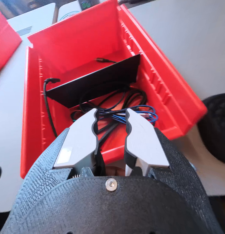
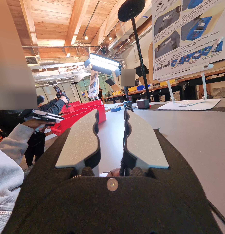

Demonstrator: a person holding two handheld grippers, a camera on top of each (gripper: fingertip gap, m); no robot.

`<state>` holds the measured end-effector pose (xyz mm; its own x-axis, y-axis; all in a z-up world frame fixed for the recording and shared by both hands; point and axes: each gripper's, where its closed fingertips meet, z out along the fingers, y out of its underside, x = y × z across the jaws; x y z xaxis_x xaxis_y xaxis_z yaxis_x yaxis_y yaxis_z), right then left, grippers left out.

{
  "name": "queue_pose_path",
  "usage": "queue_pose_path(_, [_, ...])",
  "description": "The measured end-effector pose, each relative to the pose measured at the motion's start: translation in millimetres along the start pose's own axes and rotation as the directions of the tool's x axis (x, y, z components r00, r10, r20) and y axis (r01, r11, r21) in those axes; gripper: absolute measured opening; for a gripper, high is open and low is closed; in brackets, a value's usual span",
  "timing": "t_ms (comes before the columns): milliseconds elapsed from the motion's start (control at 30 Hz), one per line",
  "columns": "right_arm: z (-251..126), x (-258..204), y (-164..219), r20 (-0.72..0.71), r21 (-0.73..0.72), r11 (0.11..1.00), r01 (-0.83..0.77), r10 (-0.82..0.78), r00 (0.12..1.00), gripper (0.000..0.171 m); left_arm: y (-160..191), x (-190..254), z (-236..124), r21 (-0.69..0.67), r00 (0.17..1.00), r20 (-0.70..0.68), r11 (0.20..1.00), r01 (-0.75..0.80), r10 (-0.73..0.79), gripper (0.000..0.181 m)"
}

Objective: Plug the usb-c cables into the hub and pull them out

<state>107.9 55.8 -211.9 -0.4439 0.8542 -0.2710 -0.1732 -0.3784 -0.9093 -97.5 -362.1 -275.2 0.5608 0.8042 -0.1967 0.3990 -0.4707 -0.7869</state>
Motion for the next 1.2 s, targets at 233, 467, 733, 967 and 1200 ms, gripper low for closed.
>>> queue_pose_path(233, [1, -2, 1, 0.002, -0.007, 1.000, 0.021, -0.021, 1.000, 0.039, -1, -40, 34, -0.161, 0.991, 0.109, 0.982, 0.100, -0.083, 0.042])
queue_pose_path(467, [0, -1, 0, 0.005, 0.002, 1.000, 0.009, -0.009, 1.000, 0.039, 35, -56, 68, -0.399, 0.992, 0.109, 0.911, 0.105, -0.067, 0.042])
queue_pose_path(733, [-1, 0, -1, 0.004, 0.007, 1.000, 0.004, -0.004, 1.000, 0.038, -3, -62, 46, -0.179, 0.988, 0.132, 0.978, 0.104, -0.081, 0.005])
queue_pose_path(967, [-1, -1, -1, 0.006, 0.009, 1.000, 0.015, -0.015, 1.000, 0.038, -74, -60, -28, 0.225, 0.978, 0.159, 0.970, 0.096, -0.134, 0.005])
queue_pose_path(1200, [-1, -1, -2, 0.004, 0.012, 1.000, 0.013, -0.013, 1.000, 0.037, -133, -40, -85, 0.564, 0.984, 0.013, 0.814, 0.140, -0.178, 0.004])
